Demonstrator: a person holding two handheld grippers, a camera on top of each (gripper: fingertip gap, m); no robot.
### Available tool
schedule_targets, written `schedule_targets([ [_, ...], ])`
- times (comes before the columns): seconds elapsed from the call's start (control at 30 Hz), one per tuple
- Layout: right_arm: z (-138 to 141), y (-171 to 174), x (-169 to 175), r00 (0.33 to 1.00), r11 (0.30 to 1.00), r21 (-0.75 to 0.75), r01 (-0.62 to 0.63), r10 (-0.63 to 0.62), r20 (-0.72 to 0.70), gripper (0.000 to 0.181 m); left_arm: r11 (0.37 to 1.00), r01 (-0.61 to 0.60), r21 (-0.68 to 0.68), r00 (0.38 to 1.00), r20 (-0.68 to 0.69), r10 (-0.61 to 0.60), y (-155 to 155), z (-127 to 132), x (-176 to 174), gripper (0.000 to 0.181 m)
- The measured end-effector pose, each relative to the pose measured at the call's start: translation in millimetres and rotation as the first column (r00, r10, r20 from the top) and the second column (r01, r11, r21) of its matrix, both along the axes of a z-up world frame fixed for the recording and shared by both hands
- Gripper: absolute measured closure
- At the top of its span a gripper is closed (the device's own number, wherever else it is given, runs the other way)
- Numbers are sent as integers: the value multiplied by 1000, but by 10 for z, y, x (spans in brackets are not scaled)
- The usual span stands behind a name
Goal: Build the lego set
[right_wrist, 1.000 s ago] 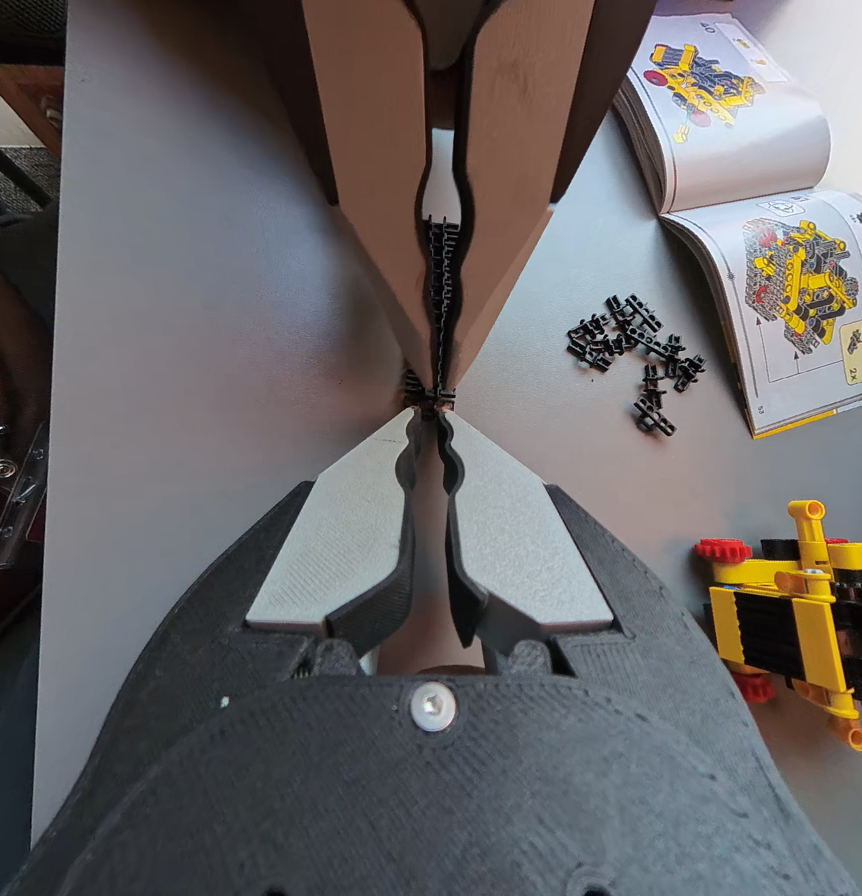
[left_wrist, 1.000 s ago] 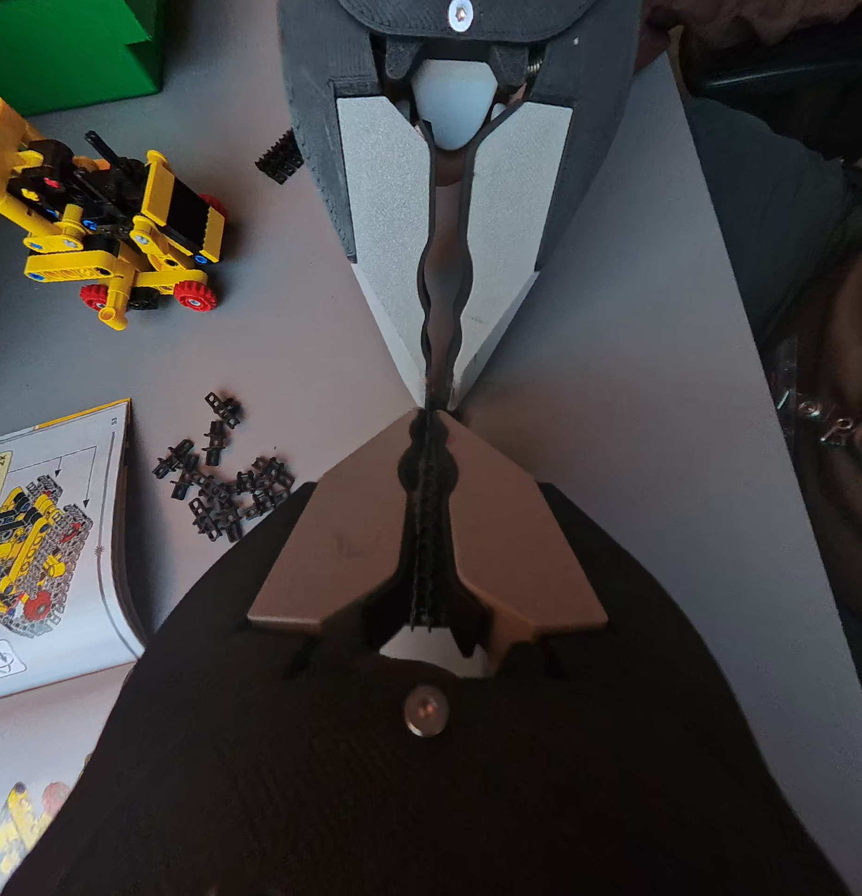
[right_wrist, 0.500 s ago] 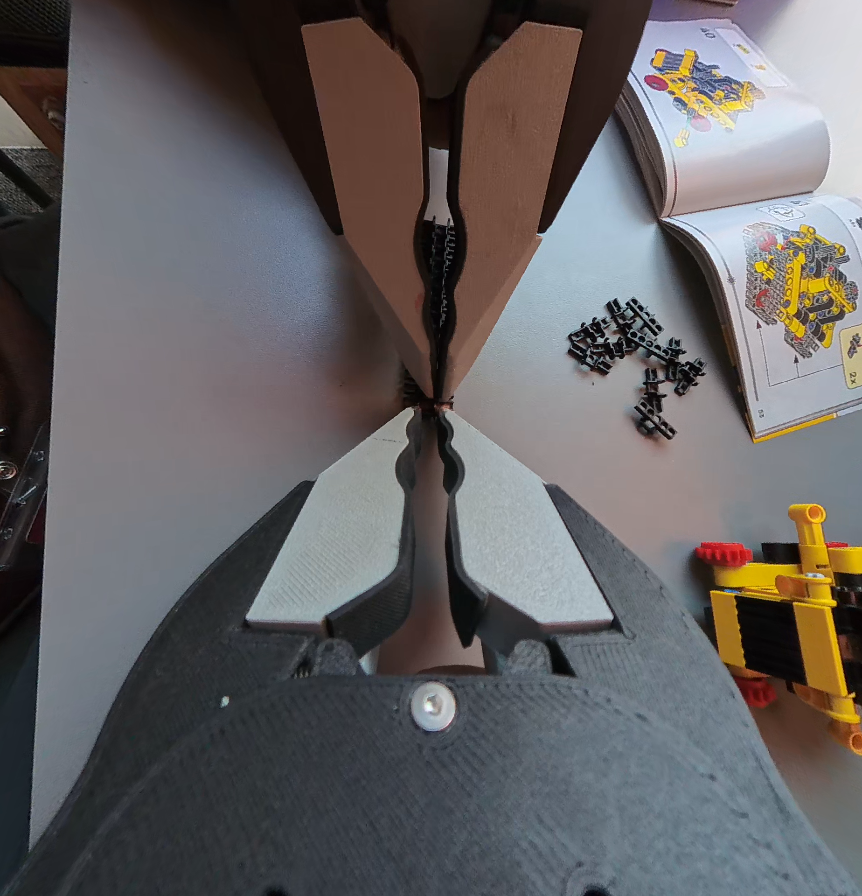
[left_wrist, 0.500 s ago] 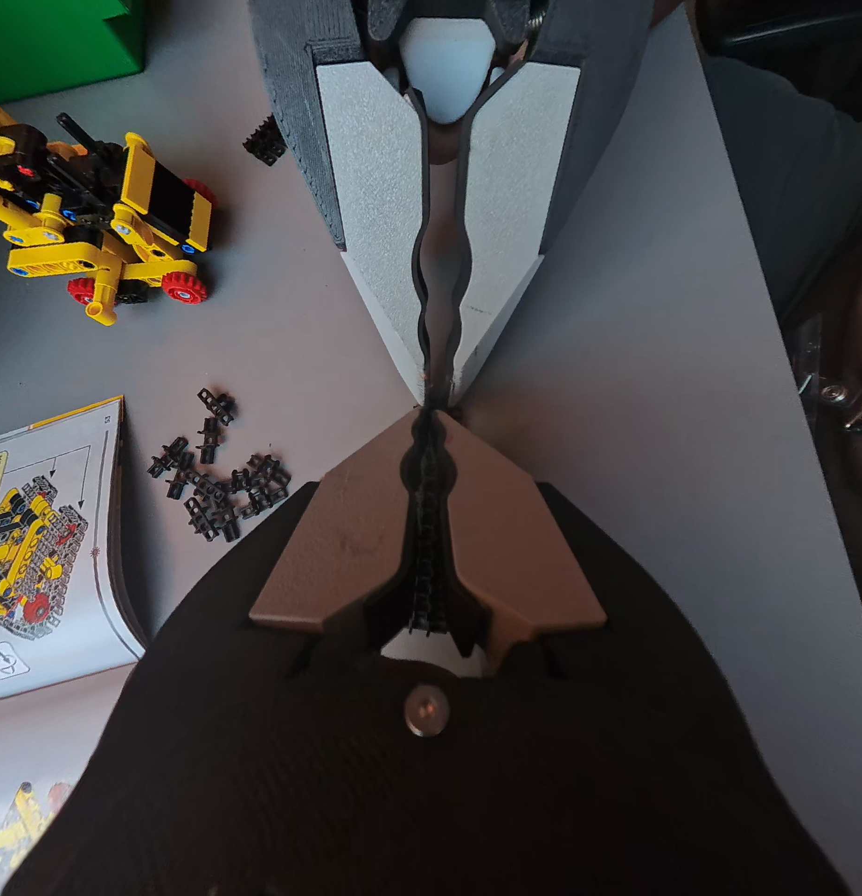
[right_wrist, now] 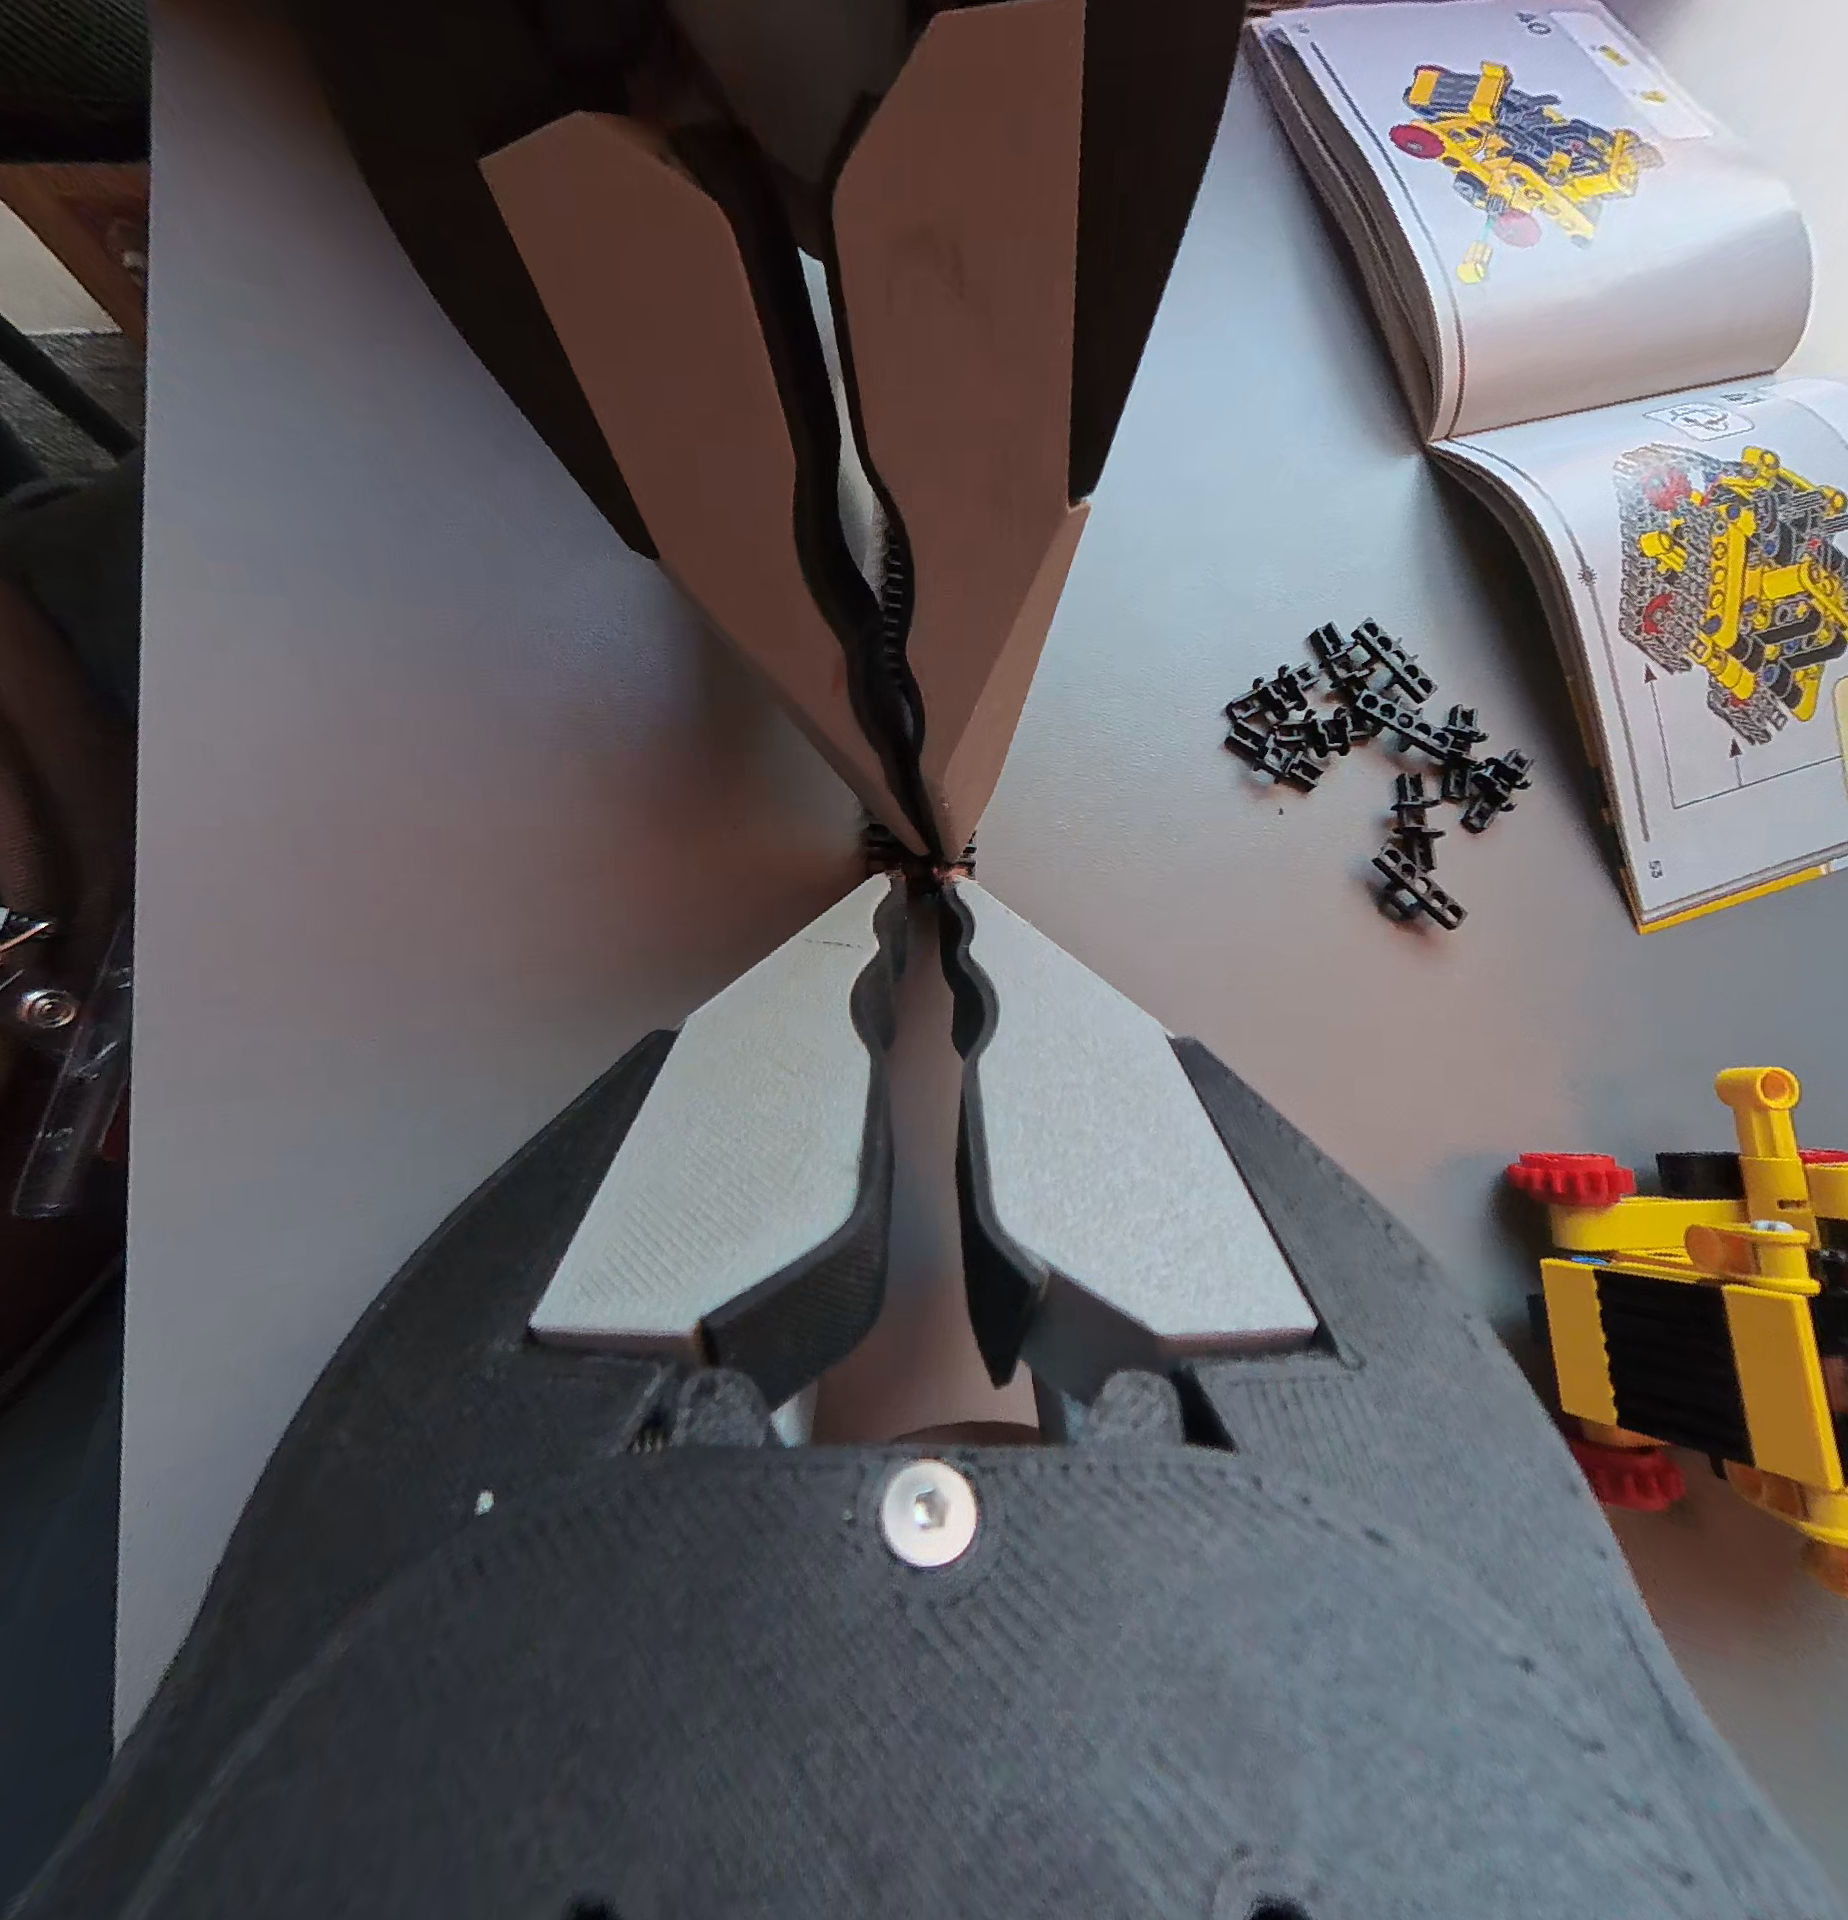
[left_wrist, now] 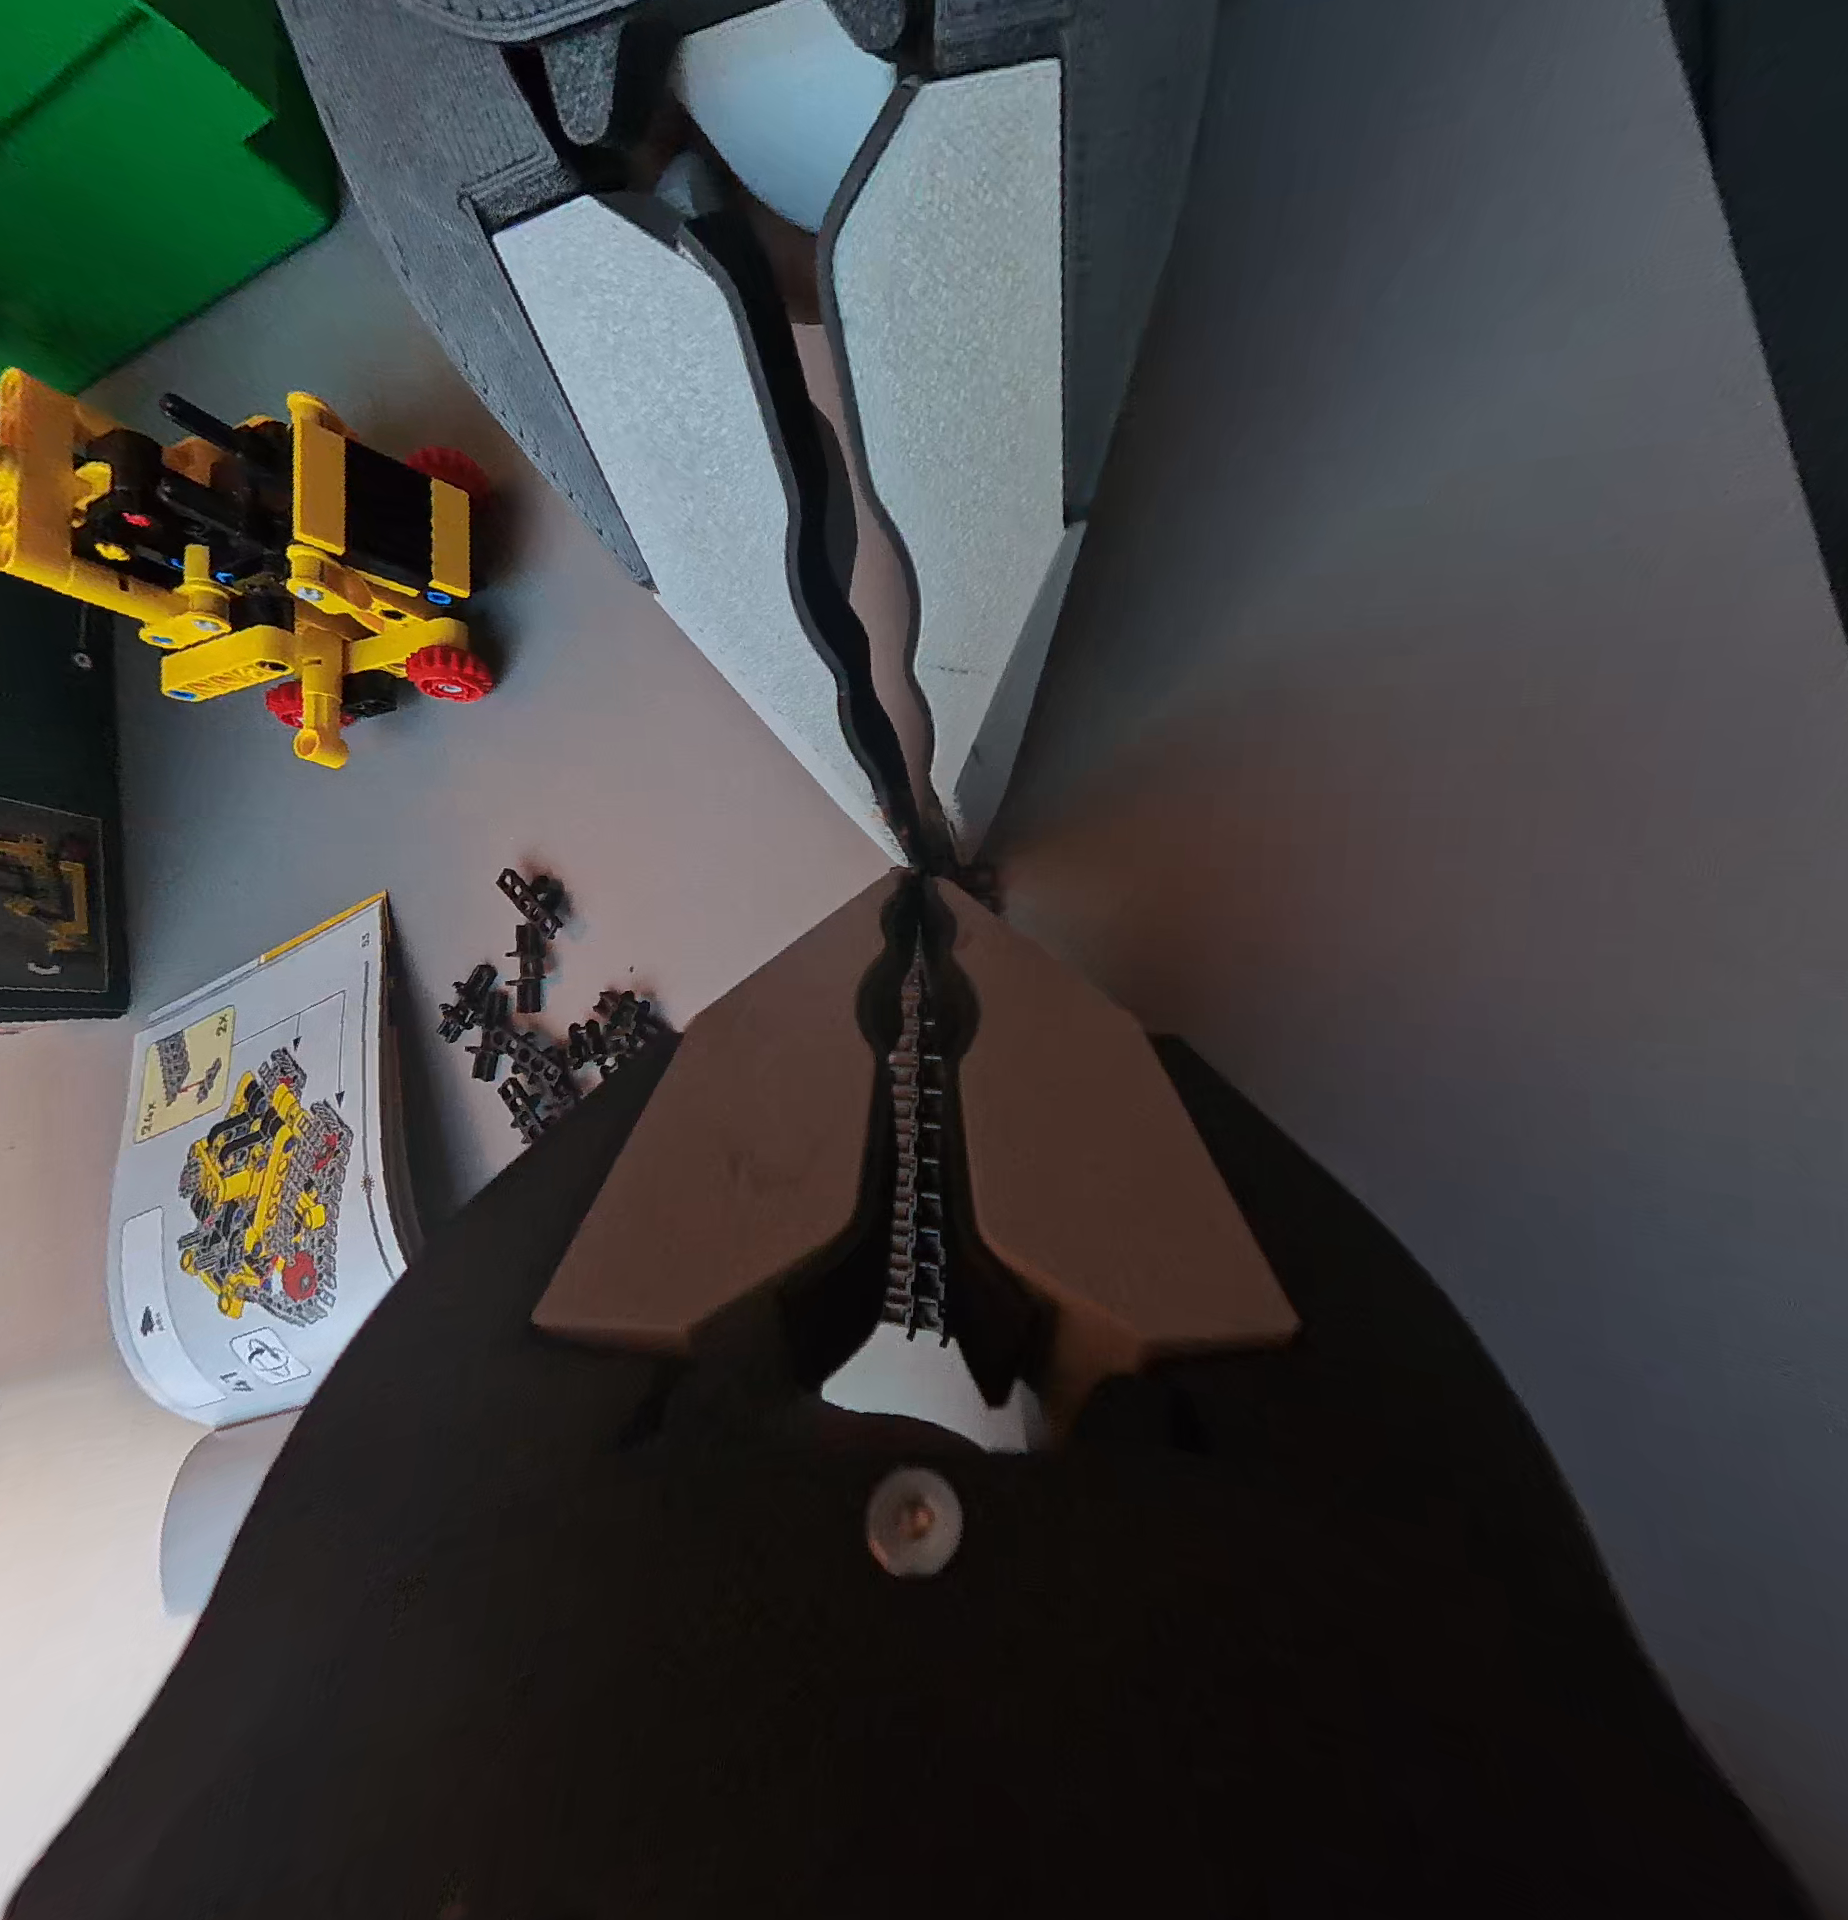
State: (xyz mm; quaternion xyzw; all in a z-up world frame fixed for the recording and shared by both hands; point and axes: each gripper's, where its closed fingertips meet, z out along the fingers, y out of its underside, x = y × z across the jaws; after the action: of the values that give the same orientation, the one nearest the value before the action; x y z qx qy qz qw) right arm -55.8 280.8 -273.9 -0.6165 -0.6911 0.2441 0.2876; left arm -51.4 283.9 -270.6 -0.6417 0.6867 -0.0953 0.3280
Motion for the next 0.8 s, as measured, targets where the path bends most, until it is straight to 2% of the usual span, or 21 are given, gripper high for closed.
schedule_targets([
  [0.37, -1, -3, 8, 1000, 1000, 14, 3, -4, 13, 178, 999, 46, 17, 993, -110, -44, -9, -17, 12, 181],
  [0.63, 3, 0, 32, 999, 1000, 3, -20, 20, -37, 178, 1000, -9, -26, 1000, -5, 9, -13, -7, 43, 181],
  [0.8, 10, 24, 54, 998, 1000, 25, -19, 20, -59, 172, 990, -78, -114, 992, 89, 88, 37, 67, 2, 181],
])
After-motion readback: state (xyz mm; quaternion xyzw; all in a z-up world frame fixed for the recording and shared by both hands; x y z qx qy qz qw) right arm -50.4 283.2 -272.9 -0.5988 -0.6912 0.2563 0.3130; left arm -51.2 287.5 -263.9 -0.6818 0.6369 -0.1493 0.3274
